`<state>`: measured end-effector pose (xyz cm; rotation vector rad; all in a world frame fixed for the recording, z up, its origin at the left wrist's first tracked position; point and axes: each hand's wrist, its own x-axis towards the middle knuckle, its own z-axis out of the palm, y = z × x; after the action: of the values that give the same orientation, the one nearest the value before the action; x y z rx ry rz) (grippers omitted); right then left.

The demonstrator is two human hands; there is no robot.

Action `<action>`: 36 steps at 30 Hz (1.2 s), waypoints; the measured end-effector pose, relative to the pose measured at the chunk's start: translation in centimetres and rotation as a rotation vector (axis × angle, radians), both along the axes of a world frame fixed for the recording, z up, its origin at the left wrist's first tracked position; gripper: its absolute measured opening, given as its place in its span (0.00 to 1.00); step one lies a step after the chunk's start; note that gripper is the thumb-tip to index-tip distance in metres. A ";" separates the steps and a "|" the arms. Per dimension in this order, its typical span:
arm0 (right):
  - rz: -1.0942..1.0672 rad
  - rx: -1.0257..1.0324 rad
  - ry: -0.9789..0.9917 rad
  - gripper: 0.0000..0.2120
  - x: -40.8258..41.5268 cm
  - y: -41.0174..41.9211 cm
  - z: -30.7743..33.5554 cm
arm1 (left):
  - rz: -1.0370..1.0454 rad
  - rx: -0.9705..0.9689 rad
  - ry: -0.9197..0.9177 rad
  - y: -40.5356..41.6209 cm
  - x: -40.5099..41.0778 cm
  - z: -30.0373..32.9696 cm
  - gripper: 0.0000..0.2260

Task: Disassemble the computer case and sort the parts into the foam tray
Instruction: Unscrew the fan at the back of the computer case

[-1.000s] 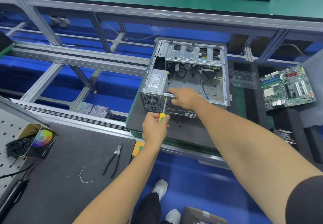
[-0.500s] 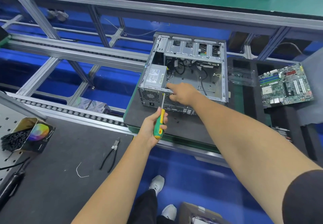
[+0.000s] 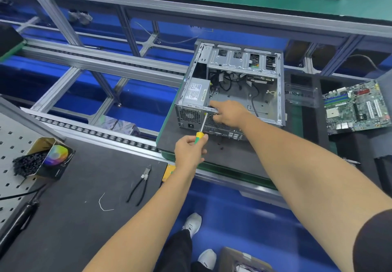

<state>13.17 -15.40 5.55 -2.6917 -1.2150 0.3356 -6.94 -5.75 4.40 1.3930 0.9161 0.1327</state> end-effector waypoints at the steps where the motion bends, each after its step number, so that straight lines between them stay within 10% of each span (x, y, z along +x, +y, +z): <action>1: -0.007 0.011 0.011 0.20 0.0 -0.1 0.0 | -0.016 0.117 0.033 -0.3 -0.1 -0.2 0.14; 8: 0.011 0.043 0.047 0.17 0.1 0.0 0.5 | -0.048 0.335 0.019 -0.8 0.2 -0.8 0.15; 15: -0.002 -0.016 -0.001 0.18 -0.4 -0.1 0.9 | 0.011 -0.773 -0.097 0.7 0.1 -0.9 0.15; 18: 0.014 -0.038 0.001 0.12 -0.4 -0.1 0.9 | -0.047 -0.948 -0.176 0.4 -0.1 -1.0 0.12; 31: -0.007 -0.114 0.023 0.13 -0.7 0.2 1.4 | -0.063 0.283 0.040 -1.7 0.2 0.5 0.19; 36: -0.008 -0.118 0.039 0.14 -0.7 0.3 1.3 | -0.041 0.216 0.024 -0.9 0.2 -0.1 0.15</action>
<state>12.46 -15.10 6.83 -2.7738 -1.2100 0.4707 -6.71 -6.65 4.28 1.6155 0.9126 0.1887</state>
